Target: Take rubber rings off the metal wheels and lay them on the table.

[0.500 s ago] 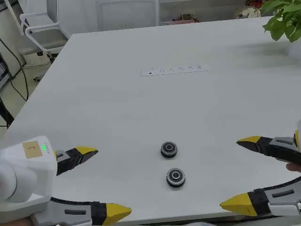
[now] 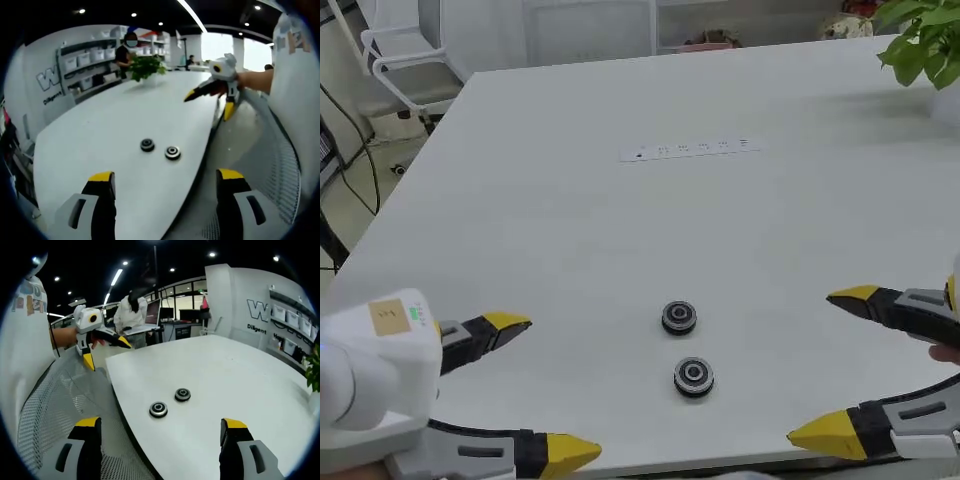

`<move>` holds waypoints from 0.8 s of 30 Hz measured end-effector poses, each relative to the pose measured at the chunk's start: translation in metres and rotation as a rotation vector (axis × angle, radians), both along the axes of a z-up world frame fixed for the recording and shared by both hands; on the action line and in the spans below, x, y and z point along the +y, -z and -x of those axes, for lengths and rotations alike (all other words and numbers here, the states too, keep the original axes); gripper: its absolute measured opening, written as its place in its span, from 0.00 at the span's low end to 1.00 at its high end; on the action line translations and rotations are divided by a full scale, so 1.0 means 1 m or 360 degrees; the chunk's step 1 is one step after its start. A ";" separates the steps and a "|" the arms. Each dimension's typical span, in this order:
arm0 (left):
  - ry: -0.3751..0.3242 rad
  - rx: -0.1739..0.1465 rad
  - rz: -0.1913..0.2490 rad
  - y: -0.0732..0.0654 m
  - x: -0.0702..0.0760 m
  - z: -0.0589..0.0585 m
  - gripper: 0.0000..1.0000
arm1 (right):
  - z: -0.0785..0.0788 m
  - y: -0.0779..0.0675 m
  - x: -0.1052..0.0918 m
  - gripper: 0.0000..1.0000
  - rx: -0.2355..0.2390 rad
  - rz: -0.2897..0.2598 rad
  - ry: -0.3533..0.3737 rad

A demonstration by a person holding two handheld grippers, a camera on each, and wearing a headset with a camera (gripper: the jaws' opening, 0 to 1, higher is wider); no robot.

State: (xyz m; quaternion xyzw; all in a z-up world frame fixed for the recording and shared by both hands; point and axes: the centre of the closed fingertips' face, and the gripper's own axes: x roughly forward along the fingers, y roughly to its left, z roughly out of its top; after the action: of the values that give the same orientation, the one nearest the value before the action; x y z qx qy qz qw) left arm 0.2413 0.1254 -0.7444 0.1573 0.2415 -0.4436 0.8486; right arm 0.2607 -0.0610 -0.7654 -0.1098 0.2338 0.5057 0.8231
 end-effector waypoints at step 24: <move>0.0058 0.0031 -0.0012 0.007 -0.001 -0.006 0.85 | -0.002 0.005 -0.003 0.99 0.0015 0.0030 0.0014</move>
State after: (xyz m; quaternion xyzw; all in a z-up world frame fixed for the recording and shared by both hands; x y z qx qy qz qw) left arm 0.2471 0.1244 -0.7511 0.1605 0.2486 -0.4596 0.8374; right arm 0.2625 -0.0637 -0.7700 -0.1143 0.2431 0.5005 0.8230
